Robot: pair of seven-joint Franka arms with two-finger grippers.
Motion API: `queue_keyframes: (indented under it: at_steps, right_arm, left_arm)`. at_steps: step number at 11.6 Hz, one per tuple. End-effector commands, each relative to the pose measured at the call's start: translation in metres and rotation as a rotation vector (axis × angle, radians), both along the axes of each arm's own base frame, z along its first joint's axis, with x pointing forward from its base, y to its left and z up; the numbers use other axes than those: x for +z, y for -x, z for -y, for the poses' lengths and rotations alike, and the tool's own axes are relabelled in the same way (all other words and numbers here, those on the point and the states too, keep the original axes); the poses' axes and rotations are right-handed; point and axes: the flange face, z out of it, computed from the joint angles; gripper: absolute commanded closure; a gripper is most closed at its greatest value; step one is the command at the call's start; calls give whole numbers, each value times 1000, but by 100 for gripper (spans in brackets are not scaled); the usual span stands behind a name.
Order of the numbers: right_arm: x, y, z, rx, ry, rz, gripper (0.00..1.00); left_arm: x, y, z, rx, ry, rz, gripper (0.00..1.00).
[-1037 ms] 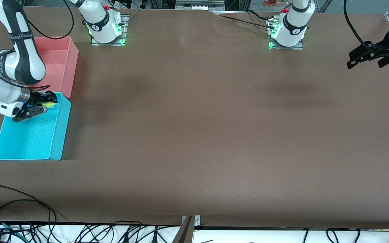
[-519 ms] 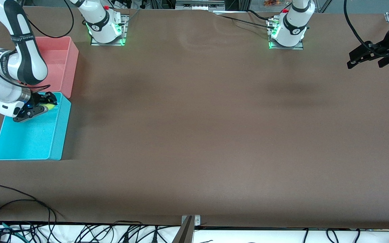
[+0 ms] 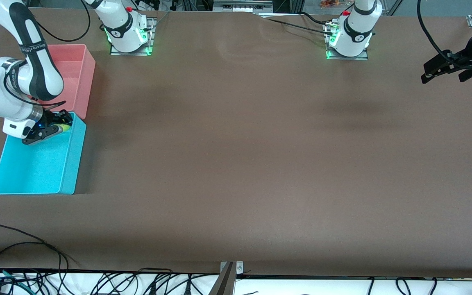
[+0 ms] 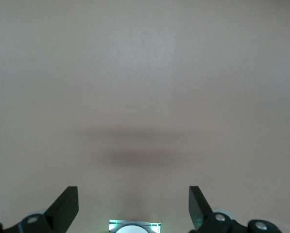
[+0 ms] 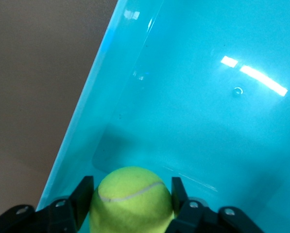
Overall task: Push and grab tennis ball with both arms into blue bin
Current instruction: 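Open the right gripper to drop the ball into the cyan bin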
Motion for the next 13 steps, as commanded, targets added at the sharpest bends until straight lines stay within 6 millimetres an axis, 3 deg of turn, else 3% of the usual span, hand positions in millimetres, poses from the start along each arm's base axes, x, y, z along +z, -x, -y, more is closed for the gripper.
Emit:
queue_keyframes:
  at_steps: [1, 5, 6, 8, 10, 13]
  right_arm:
    - [3, 4, 4, 4, -15, 16, 4]
    - [11, 0, 5, 5, -12, 31, 3]
    - [22, -4, 6, 5, -8, 49, 3]
    - [46, -13, 18, -35, -2, 53, 0]
    - [82, -29, 12, -174, -4, -31, 0]
    - [132, -56, -20, -354, 25, -112, 0]
  left_arm:
    - [6, -2, 4, -4, 0, -3, 0]
    - [6, -2, 5, -2, -1, -3, 0]
    - [6, -2, 5, -2, -1, -3, 0]
    - [6, -2, 5, -4, -1, -3, 0]
    - [6, -2, 5, -2, -1, -3, 0]
    - [6, -2, 5, -2, -1, -5, 0]
